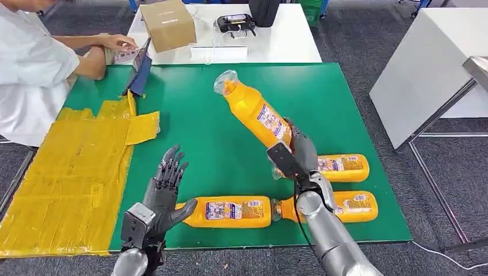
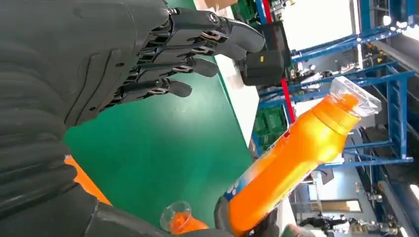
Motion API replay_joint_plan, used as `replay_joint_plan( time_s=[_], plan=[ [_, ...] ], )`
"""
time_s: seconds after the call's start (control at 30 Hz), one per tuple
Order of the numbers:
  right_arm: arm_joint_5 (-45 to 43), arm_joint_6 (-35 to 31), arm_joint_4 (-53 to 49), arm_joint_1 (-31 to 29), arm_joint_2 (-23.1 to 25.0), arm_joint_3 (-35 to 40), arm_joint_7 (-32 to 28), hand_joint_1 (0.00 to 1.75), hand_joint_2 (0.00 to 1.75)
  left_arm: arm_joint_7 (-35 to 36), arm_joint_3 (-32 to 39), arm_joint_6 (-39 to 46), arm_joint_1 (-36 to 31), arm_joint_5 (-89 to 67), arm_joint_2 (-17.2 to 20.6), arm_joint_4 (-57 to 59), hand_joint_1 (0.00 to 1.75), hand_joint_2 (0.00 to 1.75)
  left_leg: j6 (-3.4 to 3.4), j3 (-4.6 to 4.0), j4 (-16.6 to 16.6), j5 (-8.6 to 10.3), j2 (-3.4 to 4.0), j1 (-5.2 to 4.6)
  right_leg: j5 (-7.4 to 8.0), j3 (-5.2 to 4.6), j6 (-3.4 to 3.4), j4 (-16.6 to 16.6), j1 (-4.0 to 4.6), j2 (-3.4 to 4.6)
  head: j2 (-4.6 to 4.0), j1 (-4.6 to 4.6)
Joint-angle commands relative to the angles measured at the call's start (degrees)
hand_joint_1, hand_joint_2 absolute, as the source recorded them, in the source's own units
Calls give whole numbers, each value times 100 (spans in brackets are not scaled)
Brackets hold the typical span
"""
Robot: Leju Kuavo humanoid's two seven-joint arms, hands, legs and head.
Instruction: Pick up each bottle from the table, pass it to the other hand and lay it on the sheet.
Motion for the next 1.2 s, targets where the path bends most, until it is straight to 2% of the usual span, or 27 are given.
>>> replay_joint_plan(
  time_s=[0.03,0.07,0.1,0.13,0.17,0.27,0.5,0.73,1.13,1.17,1.2],
  plan=[
    [-1310,1773,-901,714,230,1446,-467,175,175,-63,207,142,73,-7,137,-16,0,175,-9,28,-3,-17,16,7,-8,22,-10,-5,3,45,0,-2],
    [-1625,2146,-873,702,194,1780,-440,175,175,-66,205,154,59,-10,139,10,0,175,-12,41,-4,-25,18,7,-15,32,-13,-3,2,59,0,-2],
    [-1728,2298,-868,717,206,1962,-482,175,175,-68,195,155,35,-12,139,34,0,175,-10,22,-2,-15,11,6,-9,16,-10,-2,2,40,0,0],
    [-1810,2419,-858,726,192,2263,-535,175,175,-80,188,160,6,-11,136,82,0,175,-14,35,1,-24,13,10,-16,28,-15,1,5,53,0,-2],
    [-1798,2430,-876,693,140,2484,-567,175,175,-87,192,167,-8,-8,131,111,0,175,-8,12,-2,-9,8,5,-6,6,-9,-2,2,31,0,-4],
    [-1778,2415,-1026,694,53,2962,-613,175,175,-97,231,191,-1,-2,118,132,0,175,-8,18,-1,-12,5,8,-10,13,-12,-2,2,34,0,-2],
    [-811,1931,-1167,620,-67,3783,-595,175,175,-115,341,236,2,-2,88,136,0,175,-7,19,-3,-12,-1,6,-13,16,-11,-3,-1,30,0,0],
    [-342,1548,-691,453,-20,4100,-509,175,175,-182,385,310,5,16,63,2,0,175,-11,25,-3,-13,-6,8,-15,24,-14,-4,2,28,0,-2],
    [-398,1458,-523,404,8,4106,-455,175,175,-395,410,656,44,-67,12,-87,0,175,-8,21,-4,-10,-11,10,-13,19,-11,-7,3,18,0,-2],
    [-399,1464,-531,398,4,4122,-455,175,175,-450,427,690,43,44,3,-119,155,175,-7,12,-4,-5,-10,8,-9,10,-9,-7,2,12,0,0],
    [-443,1482,-510,389,10,4127,-452,175,175,-508,418,696,48,154,15,-158,175,175,-8,20,-2,-10,-14,9,-14,18,-11,-5,2,15,0,-2]
  ],
)
